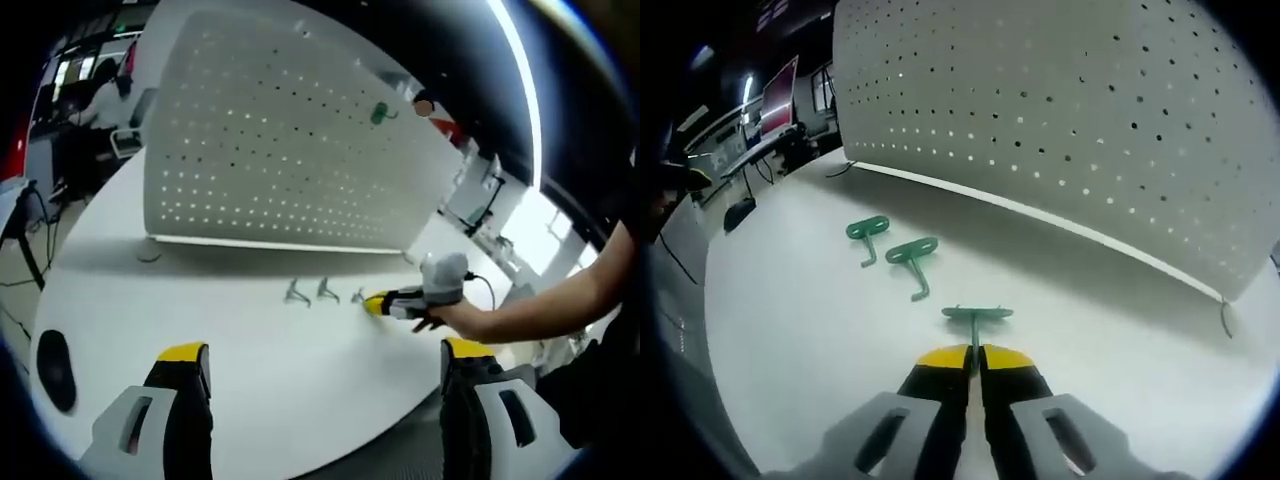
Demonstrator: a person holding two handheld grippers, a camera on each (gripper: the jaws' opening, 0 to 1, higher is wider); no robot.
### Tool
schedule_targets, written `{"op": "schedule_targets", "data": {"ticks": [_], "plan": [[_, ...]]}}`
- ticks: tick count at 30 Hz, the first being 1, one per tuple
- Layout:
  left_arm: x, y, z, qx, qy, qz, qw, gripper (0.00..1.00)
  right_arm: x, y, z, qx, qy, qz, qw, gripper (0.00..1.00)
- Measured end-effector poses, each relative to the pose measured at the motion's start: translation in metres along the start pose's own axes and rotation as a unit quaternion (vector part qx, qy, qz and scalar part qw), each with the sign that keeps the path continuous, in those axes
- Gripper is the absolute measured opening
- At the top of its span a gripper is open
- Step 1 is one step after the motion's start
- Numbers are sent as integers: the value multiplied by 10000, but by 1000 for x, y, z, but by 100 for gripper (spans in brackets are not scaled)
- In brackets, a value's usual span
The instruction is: Insert the hook assembly into the mounting plate slot until the hook locks in place.
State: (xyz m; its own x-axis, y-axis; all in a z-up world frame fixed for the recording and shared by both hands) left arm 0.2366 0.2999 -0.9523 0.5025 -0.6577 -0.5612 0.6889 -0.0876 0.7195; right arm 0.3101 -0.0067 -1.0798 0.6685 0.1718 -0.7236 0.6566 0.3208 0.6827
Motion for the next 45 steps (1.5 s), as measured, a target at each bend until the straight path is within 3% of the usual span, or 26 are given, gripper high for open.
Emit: {"op": "schedule_targets", "data": {"ticks": [1,3,10,13,19,21,22,24,30,33,37,39,41,45], "plan": [[-1,0,0,18,2,0,10000,96,-1,4,-1,76,52,163,9998,0],[-3,1,0,37,26,23,10000,96,-9,8,-6,506,177,176,9984,0],[-4,3,-2,49,44,65,10000,96,-27,28,-8,1033,420,492,9926,0],[-2,7,-1,107,4,71,9999,96,-41,43,3,1064,170,770,9912,0],[-2,23,0,349,-31,175,9992,96,-62,64,9,1493,303,1062,9826,0],[-1,27,2,460,-22,172,9988,96,-73,74,8,1720,356,1308,9757,0],[0,29,2,555,-13,176,9983,97,-81,81,8,1938,379,1495,9688,0],[0,30,3,579,-29,200,9981,96,-92,89,4,2131,525,1595,9625,0],[1,36,12,665,-137,349,9971,95,-108,98,-17,2376,1088,1593,9520,0],[1,40,15,723,-196,432,9963,94,-115,96,-35,2700,1549,1505,9383,0],[2,44,19,808,-261,476,9952,89,-121,91,-58,2861,2075,1236,9273,0],[3,46,20,830,-300,489,9949,86,-122,89,-66,2839,2206,1136,9262,0],[3,49,21,764,-352,585,9947,83,-126,87,-78,2957,2500,1042,9161,0],[5,52,28,904,-560,579,9926,74,-131,88,-94,2835,2782,906,9133,0]]}}
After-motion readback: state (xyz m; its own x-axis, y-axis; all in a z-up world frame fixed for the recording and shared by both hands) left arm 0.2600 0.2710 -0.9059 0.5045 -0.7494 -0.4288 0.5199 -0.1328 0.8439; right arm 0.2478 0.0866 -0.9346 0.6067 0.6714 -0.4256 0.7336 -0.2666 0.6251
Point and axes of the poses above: the point that each gripper's makers call its tool centre point, and the gripper's own axes: x roughly forward along the fingers, z roughly to its right, y roughly out of its top, the point moved 7 cm from there along -x, roughly backward along the fingers, and after that the axes turned 5 degrees about -z, right-handed, at the moved point
